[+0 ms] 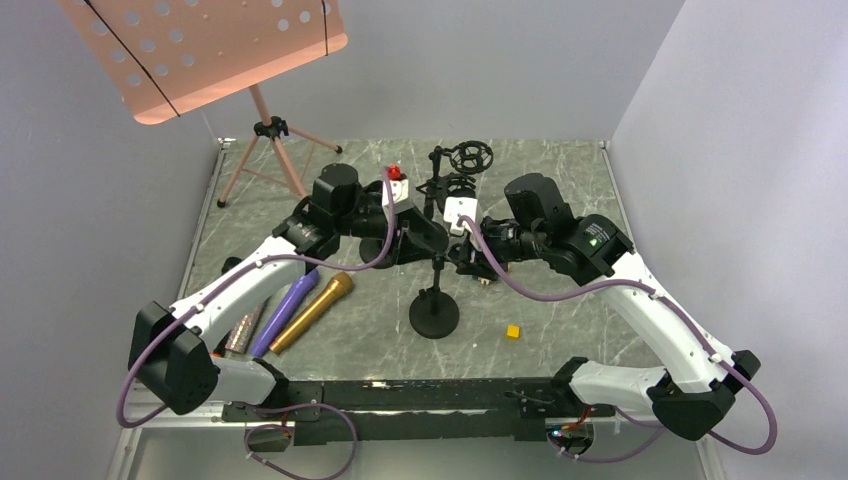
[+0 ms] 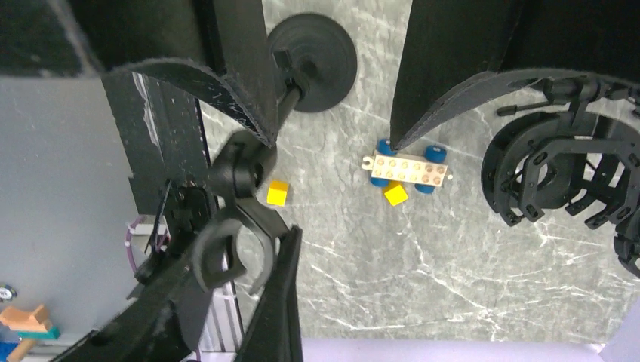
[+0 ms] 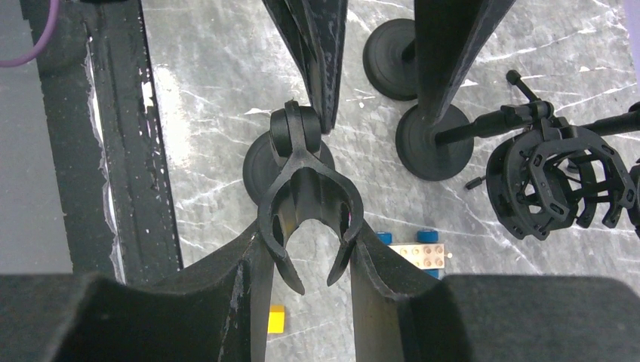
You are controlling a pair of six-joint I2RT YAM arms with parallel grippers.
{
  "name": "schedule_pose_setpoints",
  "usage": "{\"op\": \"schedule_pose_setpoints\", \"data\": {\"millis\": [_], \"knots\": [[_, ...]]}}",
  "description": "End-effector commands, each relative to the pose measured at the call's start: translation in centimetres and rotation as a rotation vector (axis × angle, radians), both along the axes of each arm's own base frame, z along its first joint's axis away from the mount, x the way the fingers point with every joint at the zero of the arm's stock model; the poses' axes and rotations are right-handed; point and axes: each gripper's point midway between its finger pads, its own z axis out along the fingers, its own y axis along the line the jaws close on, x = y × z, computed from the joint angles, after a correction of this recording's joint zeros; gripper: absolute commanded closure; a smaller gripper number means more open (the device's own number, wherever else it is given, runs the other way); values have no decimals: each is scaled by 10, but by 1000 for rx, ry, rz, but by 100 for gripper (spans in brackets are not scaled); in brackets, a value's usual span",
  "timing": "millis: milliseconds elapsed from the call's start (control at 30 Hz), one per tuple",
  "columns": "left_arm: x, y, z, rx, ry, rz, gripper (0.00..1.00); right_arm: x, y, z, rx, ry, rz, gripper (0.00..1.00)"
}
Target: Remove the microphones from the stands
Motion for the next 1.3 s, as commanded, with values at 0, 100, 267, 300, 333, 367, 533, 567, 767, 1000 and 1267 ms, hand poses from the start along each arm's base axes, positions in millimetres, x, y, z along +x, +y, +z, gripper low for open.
{"op": "schedule_pose_setpoints", "data": {"millis": [0, 100, 267, 300, 333, 367, 533, 567, 767, 1000, 1267], "knots": [[-20, 30, 20, 33, -112, -93, 38, 10, -4, 11, -8, -70, -28, 100], [-25, 30, 37, 15, -122, -143, 36, 12, -4, 11, -5, -71, -38, 100], [-22, 12, 40, 44, -144, -190, 37, 14, 0, 11, 13, -70, -46, 100], [-23, 10, 42, 38, -157, -194, 37, 15, 0, 10, 13, -65, -50, 100], [-24, 8, 43, 36, -158, -199, 37, 15, 0, 10, 14, -62, -54, 100], [-27, 7, 44, 36, -163, -207, 37, 15, -1, 9, 12, -59, -59, 100], [-33, 3, 40, 36, -129, -227, 37, 15, -2, 9, 8, -58, -66, 100], [-34, 3, 39, 33, -122, -229, 37, 15, -2, 8, 9, -54, -71, 100], [-31, -7, 31, 25, -40, -197, 46, 16, 2, 8, 22, -43, -72, 100], [-35, -20, 18, 44, -9, -224, 80, 16, 3, 0, 6, -25, -67, 100], [-40, -16, -30, 112, 26, -266, 100, 8, 1, -27, -18, 23, -50, 100]]}}
